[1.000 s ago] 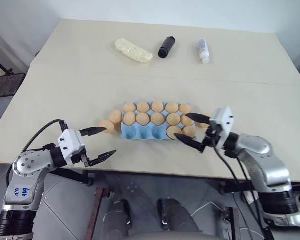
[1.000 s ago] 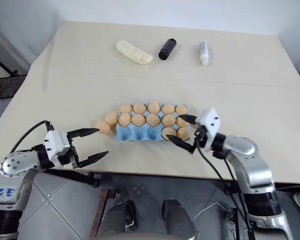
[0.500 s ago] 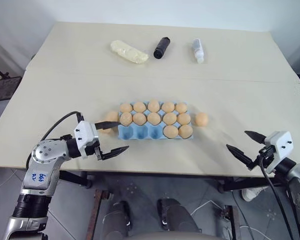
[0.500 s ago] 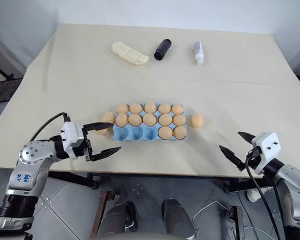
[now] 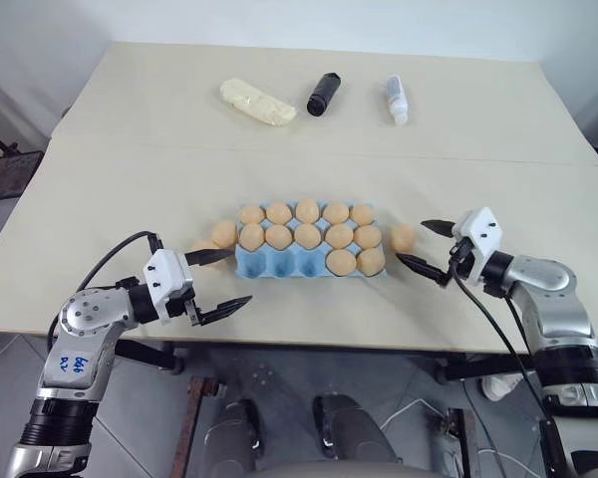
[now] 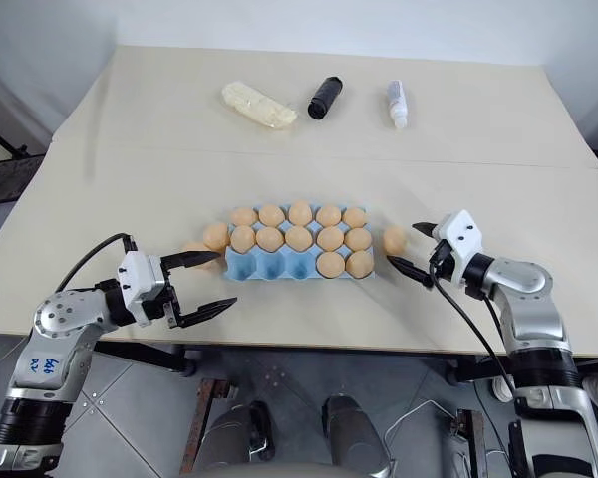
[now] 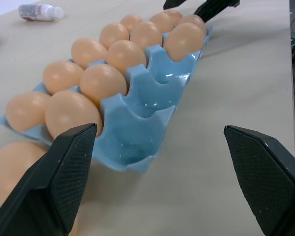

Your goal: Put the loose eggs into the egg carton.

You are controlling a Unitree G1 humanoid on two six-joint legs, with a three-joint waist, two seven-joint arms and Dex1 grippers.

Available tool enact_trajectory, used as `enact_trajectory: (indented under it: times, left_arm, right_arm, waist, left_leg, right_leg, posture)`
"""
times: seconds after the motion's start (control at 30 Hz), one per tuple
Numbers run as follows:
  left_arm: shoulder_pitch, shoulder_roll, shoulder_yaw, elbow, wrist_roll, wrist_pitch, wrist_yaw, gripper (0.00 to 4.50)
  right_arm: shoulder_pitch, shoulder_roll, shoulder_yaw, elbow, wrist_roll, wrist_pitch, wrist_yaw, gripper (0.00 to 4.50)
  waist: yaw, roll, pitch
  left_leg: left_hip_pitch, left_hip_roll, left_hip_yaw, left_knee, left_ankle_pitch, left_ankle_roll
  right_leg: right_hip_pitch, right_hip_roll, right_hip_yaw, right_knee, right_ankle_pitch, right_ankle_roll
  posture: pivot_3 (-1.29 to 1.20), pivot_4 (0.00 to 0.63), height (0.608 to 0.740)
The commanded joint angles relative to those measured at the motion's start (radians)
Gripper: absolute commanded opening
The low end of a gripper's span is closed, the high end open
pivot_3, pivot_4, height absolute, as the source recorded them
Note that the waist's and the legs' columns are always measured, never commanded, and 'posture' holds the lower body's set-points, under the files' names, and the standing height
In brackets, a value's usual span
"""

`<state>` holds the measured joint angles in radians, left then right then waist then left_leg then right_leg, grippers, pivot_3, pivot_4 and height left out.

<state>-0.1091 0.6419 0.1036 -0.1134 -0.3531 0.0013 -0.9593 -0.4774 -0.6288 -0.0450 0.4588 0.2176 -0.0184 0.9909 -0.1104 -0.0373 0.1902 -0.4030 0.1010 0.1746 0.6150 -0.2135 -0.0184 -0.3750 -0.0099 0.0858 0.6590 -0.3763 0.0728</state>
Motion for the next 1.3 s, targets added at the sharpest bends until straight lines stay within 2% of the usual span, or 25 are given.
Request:
enact_trajectory:
  times: [0.03,0.07,0.17,0.3,0.37,0.5,0.63,0.77,0.87,1.03,1.23,1.3]
  left_arm:
    - [0.019,0.011,0.038,-0.058,-0.017,0.003,0.017,4.37]
    - [0.021,0.010,0.040,-0.061,-0.017,0.005,0.021,4.37]
    - [0.037,0.007,0.048,-0.079,-0.017,0.012,0.033,4.50]
    - [0.043,0.007,0.050,-0.086,-0.018,0.016,0.040,4.50]
    - [0.044,0.007,0.053,-0.085,-0.018,0.016,0.040,4.50]
    - [0.048,0.009,0.060,-0.080,-0.018,0.014,0.041,4.50]
    - [0.051,0.010,0.082,-0.061,-0.022,0.017,0.050,4.50]
    - [0.045,0.008,0.106,-0.030,-0.030,0.022,0.057,4.50]
    - [0.042,0.008,0.107,-0.012,-0.026,0.021,0.053,4.50]
    - [0.045,0.007,0.100,0.001,-0.024,0.021,0.048,4.50]
    - [0.057,0.008,0.105,-0.016,-0.027,0.031,0.054,4.50]
    - [0.064,0.008,0.109,-0.023,-0.027,0.035,0.057,4.50]
  right_arm:
    - [-0.075,0.015,-0.002,0.111,-0.010,-0.083,0.038,4.50]
    - [-0.090,0.021,-0.003,0.133,-0.010,-0.095,0.044,4.50]
    - [-0.150,0.054,0.003,0.203,-0.013,-0.139,0.068,3.92]
    - [-0.162,0.056,-0.002,0.222,-0.016,-0.157,0.088,2.51]
    - [-0.154,0.042,-0.010,0.202,-0.009,-0.146,0.096,2.05]
    - [-0.133,0.005,-0.028,0.126,0.009,-0.104,0.112,2.05]
    - [-0.115,-0.011,-0.048,-0.069,0.088,0.024,0.128,2.05]
    - [-0.080,0.027,-0.010,-0.328,0.176,0.194,0.111,2.05]
    - [-0.059,0.087,0.054,-0.457,0.187,0.258,0.075,2.05]
    - [-0.042,0.198,0.143,-0.477,0.145,0.249,0.024,2.05]
    - [-0.033,0.257,0.204,-0.448,0.117,0.240,0.011,2.05]
    - [-0.027,0.252,0.210,-0.444,0.112,0.248,0.017,2.58]
  waist:
    - [-0.001,0.000,0.000]
    - [-0.001,0.000,0.000]
    - [-0.006,0.000,0.000]
    - [-0.006,0.001,0.000]
    - [-0.003,0.001,0.000]
    - [-0.002,0.001,0.000]
    - [-0.005,0.001,0.001]
    - [-0.008,0.001,0.001]
    - [-0.006,0.001,0.000]
    - [0.000,0.001,0.001]
    - [0.002,0.001,0.000]
    - [0.002,0.001,0.000]
  left_leg:
    - [0.000,0.000,0.000,0.000,0.000,0.000]
    - [0.000,0.000,0.000,0.001,0.000,0.000]
    - [0.000,0.000,0.000,0.001,0.000,0.000]
    - [0.001,0.000,0.000,0.001,0.000,0.000]
    - [0.000,0.000,0.000,0.001,0.000,0.000]
    - [0.000,0.000,0.000,0.001,0.000,0.000]
    - [0.000,0.000,-0.001,0.001,0.000,0.000]
    - [0.001,0.001,-0.001,0.000,0.000,-0.001]
    - [0.000,0.002,-0.001,0.000,0.000,-0.001]
    - [-0.001,0.001,-0.001,0.000,0.000,-0.001]
    - [-0.002,0.000,-0.001,0.000,-0.001,-0.001]
    - [-0.002,0.000,-0.001,0.000,-0.001,-0.001]
  right_leg:
    - [0.000,0.000,0.000,0.000,0.000,0.000]
    - [0.000,0.000,0.000,0.001,0.000,0.000]
    - [0.000,0.000,0.000,0.002,0.000,0.000]
    - [0.000,0.000,0.000,0.002,0.000,0.000]
    - [0.000,0.000,0.000,0.002,0.000,0.000]
    - [0.000,-0.001,0.000,0.002,0.000,0.000]
    - [0.000,0.000,0.000,0.002,0.000,0.000]
    - [0.000,0.001,0.000,0.002,0.000,0.000]
    - [0.000,0.001,-0.001,0.002,0.000,-0.001]
    - [-0.001,0.000,-0.001,0.002,0.000,-0.001]
    - [-0.001,-0.001,-0.002,0.001,0.000,-0.001]
    - [-0.001,-0.001,-0.002,0.001,0.000,-0.001]
  posture:
    - [0.00,0.150,0.740]
    - [0.00,0.150,0.740]
    - [0.00,0.150,0.740]
    - [0.00,0.150,0.740]
    - [0.00,0.150,0.740]
    - [0.00,0.150,0.740]
    - [0.00,0.150,0.740]
    - [0.00,0.150,0.740]
    - [0.00,0.150,0.740]
    - [0.00,0.150,0.740]
    - [0.00,0.150,0.740]
    - [0.00,0.150,0.740]
